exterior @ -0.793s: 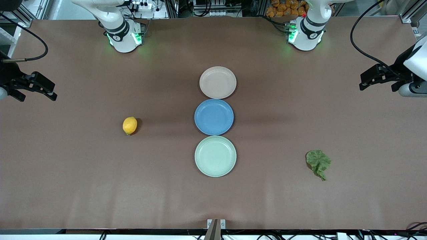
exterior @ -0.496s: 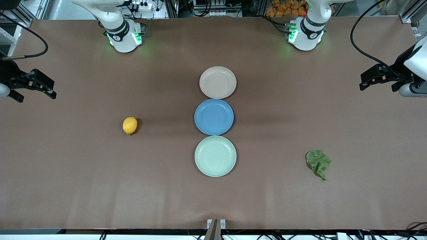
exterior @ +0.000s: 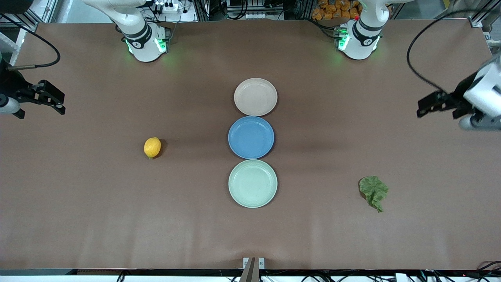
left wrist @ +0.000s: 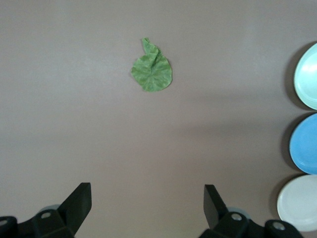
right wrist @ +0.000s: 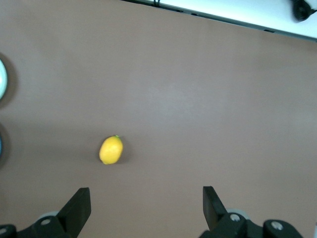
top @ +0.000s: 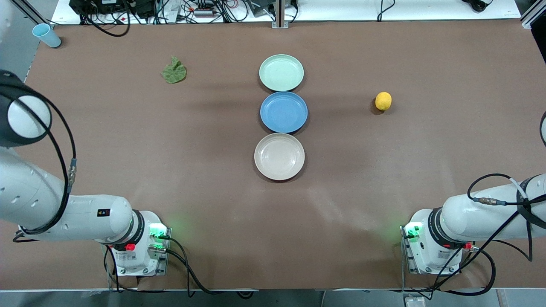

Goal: Place lemon and lettuce in plates
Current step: 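Reach the right gripper to the lemon while the left gripper reaches the lettuce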

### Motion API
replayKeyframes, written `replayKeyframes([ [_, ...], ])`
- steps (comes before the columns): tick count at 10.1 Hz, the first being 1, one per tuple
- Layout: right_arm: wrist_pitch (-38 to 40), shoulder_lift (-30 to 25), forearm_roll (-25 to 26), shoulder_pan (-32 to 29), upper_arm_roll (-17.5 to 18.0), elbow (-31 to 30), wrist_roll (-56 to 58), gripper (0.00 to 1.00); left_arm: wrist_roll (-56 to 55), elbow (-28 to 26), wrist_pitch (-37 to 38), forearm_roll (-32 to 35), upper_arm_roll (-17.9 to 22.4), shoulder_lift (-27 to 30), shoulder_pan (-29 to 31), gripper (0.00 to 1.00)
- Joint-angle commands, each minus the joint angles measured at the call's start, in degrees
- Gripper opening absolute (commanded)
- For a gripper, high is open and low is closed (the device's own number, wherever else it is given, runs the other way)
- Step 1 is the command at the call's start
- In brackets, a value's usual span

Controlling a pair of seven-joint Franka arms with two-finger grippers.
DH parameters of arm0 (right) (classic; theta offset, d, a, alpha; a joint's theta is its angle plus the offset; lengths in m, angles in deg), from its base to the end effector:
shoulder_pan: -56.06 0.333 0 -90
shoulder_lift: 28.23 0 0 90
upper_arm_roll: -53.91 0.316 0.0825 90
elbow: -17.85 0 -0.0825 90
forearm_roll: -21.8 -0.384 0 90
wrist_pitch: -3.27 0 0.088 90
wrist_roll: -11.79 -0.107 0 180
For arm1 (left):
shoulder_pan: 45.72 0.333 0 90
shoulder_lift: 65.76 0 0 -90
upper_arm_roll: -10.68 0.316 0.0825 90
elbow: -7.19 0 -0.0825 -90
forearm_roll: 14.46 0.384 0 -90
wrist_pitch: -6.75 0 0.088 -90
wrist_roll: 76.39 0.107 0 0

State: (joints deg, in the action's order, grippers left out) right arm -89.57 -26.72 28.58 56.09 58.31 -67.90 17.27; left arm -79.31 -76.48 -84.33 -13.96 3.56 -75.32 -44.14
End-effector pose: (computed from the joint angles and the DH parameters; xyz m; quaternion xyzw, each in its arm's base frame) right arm 0.5676 0.0312 0.6503 0.9934 0.0861 0.0481 0.0586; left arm 0.6033 -0.0514 0.5821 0.9996 -0.0224 -0.0185 0.0046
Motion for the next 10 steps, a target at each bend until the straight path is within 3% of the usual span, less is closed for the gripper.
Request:
replayKeyframes([
  [1,0.72,0.42,2.27,0.67,-0.01,0.23,2.50,1.00,1.33,-0.71,-5.93,2.04,-0.01,-6.40,0.27,1.00],
  [4,0.55,0.95,1.06,-0.29,-0.18,-1.08,7.79,1.00,1.86,-0.71,-16.73,8.87,-0.01,-16.16,-0.60,1.00],
  [6,-0.06,2.27,-10.95,-4.76,-0.36,-4.06,6.39,1.00,1.86,-0.36,-26.20,9.34,-0.01,-23.62,-0.61,1.00],
  [10,-11.89,3.93,-12.23,-2.25,-0.27,-17.40,2.53,1.00,1.42,-0.09,-37.84,9.25,0.17,-33.13,-0.52,1.00],
])
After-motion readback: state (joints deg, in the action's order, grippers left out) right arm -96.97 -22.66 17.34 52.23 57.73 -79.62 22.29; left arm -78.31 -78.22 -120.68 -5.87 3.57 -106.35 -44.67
